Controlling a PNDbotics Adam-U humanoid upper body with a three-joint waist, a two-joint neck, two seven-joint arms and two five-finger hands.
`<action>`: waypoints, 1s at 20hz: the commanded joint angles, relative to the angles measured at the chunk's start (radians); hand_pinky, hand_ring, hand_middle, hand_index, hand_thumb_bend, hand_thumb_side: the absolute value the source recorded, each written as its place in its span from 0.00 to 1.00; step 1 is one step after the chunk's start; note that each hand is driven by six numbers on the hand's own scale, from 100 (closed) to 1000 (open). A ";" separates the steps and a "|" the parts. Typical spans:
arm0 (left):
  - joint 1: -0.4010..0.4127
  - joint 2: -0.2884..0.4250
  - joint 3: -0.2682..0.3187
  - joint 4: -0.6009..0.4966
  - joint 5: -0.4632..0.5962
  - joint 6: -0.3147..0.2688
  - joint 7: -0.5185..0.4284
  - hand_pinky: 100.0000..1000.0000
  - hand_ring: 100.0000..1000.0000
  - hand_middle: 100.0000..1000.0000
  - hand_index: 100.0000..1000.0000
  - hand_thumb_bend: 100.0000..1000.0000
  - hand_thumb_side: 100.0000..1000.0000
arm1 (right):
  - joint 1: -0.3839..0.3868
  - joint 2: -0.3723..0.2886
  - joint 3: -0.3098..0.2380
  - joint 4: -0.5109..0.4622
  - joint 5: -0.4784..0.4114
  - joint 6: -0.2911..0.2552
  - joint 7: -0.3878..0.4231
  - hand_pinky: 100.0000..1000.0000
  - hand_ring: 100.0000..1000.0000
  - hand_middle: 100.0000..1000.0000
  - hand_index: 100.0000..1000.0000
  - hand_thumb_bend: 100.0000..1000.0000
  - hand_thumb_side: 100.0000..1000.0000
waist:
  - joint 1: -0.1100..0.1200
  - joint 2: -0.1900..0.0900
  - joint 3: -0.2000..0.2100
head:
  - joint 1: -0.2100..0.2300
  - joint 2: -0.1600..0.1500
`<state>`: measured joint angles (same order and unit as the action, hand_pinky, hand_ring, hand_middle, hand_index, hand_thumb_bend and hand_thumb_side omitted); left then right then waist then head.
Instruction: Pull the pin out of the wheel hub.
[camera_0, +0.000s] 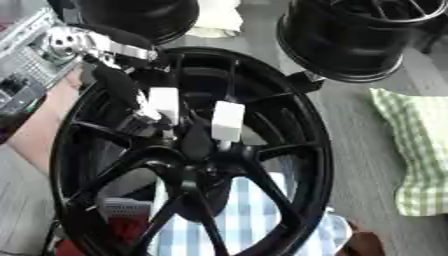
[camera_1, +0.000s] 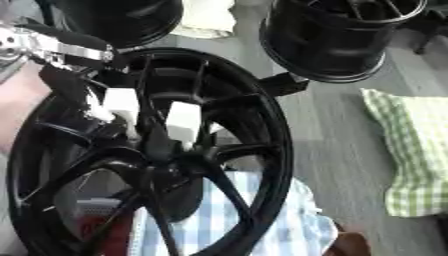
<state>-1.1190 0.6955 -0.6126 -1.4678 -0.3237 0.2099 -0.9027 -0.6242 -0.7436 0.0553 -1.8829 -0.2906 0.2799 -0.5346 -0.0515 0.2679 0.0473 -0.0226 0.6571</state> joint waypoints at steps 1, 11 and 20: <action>-0.019 0.017 0.013 -0.016 0.005 0.012 -0.004 0.73 0.61 0.49 0.68 0.45 0.38 | -0.012 -0.018 -0.016 -0.005 0.002 0.000 -0.006 0.78 0.68 0.56 0.66 0.00 0.51 | 0.002 -0.021 0.000 | 0.002 -0.001; -0.016 0.024 0.009 -0.029 0.008 0.017 -0.004 0.71 0.57 0.44 0.62 0.31 0.23 | -0.010 -0.017 -0.021 -0.001 0.000 -0.002 -0.022 0.78 0.68 0.56 0.66 0.00 0.51 | -0.002 -0.024 0.003 | 0.005 0.001; -0.018 0.022 0.009 -0.031 0.015 0.025 -0.004 0.70 0.55 0.40 0.58 0.16 0.09 | -0.010 -0.014 -0.024 0.003 -0.004 -0.006 -0.038 0.77 0.68 0.56 0.66 0.00 0.51 | -0.002 -0.026 0.004 | 0.008 0.000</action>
<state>-1.1190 0.6958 -0.6127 -1.4864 -0.3117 0.2234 -0.9011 -0.6238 -0.7370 0.0488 -1.8762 -0.2930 0.2752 -0.5671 -0.0559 0.2673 0.0504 -0.0186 0.6577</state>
